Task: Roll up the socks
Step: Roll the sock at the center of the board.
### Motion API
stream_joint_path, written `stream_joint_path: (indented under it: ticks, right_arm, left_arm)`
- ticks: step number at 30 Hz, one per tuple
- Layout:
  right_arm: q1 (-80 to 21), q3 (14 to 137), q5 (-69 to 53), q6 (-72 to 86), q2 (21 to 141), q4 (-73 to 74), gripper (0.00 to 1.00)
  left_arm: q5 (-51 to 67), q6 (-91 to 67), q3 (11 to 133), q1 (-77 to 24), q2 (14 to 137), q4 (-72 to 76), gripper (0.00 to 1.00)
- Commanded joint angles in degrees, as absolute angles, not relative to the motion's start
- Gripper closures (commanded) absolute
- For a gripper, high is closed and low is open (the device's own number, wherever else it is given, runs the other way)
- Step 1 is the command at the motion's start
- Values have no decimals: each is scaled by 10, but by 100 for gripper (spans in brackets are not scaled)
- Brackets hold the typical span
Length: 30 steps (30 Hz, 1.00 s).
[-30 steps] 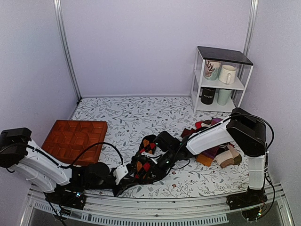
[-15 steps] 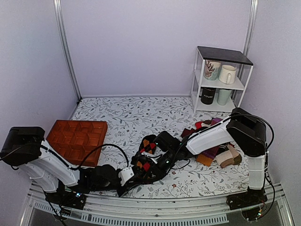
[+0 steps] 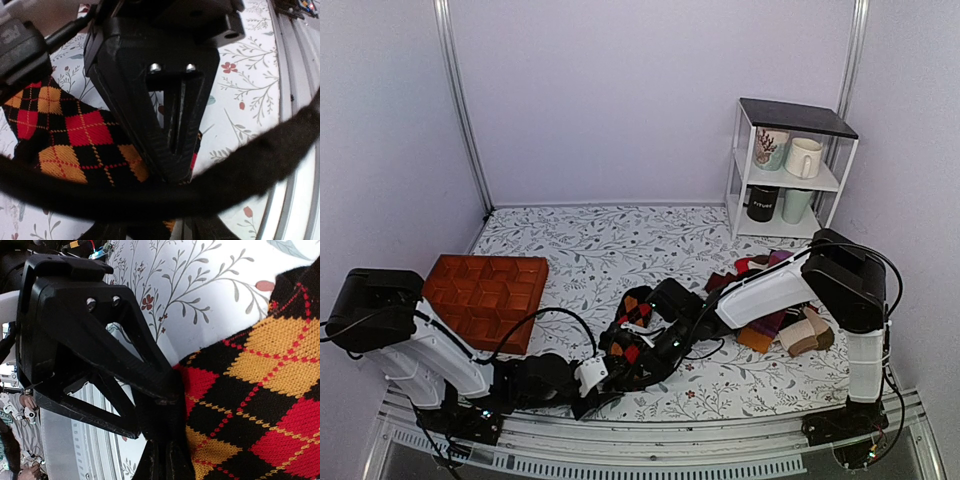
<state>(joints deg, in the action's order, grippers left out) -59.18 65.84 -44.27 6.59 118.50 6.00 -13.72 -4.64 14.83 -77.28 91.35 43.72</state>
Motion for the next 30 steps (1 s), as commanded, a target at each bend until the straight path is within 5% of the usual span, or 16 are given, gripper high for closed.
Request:
stream_joint_path:
  ticks: [1, 3, 7, 14, 17, 25, 30]
  right_arm:
    - [-588, 623, -378, 69, 1234, 164, 97]
    - [-589, 622, -379, 69, 1234, 164, 97]
    - [-588, 619, -381, 69, 1235, 163, 97]
    - [-588, 620, -384, 69, 1225, 153, 91]
    - [-588, 612, -367, 66, 1195, 127, 81]
    - [-595, 461, -288, 21, 1000, -136, 62]
    - [-646, 379, -224, -115, 952, -264, 59]
  left_arm:
    - [-157, -45, 139, -781, 922, 445, 57]
    - [-160, -47, 135, -781, 926, 447, 63]
    - [-151, -55, 132, -780, 942, 450, 99]
    - [-111, -76, 124, -780, 949, 459, 100]
    - [-99, -116, 126, -778, 940, 427, 100]
    - [-17, -221, 141, -752, 943, 319, 100]
    - [25, -265, 136, -735, 959, 298, 100]
